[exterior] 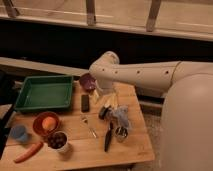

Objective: Place fork in purple bowl

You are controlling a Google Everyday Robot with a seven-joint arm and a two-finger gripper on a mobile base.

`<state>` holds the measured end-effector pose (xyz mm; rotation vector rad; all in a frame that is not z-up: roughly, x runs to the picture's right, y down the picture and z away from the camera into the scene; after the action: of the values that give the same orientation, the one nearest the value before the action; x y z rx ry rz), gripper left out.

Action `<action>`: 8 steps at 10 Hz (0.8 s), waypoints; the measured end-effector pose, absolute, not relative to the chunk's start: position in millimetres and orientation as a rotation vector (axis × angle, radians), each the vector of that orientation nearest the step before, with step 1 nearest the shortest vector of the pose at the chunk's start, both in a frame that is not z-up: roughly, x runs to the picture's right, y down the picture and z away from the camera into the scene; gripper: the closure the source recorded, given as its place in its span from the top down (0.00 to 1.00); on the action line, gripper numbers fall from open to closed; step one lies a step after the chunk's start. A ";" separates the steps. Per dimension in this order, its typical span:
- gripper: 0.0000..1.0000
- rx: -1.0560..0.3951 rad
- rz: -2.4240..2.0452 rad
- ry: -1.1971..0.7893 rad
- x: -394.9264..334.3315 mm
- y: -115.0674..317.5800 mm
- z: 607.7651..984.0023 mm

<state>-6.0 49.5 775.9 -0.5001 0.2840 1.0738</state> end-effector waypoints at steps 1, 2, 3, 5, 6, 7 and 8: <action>0.80 -0.510 1.053 0.271 -14.5 52.7 773.5; 0.80 -0.506 1.055 0.271 -12.5 51.4 773.2; 0.80 -0.506 1.058 0.273 -10.6 51.4 773.5; 0.80 -0.512 1.055 0.269 -13.9 52.7 774.0; 0.80 -0.524 1.046 0.267 -15.4 56.8 777.2; 0.80 -0.544 1.033 0.263 -24.8 63.5 783.8; 0.80 -0.571 1.009 0.259 -40.9 74.3 794.6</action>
<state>-40.9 74.3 794.6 -0.5714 0.2594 1.0090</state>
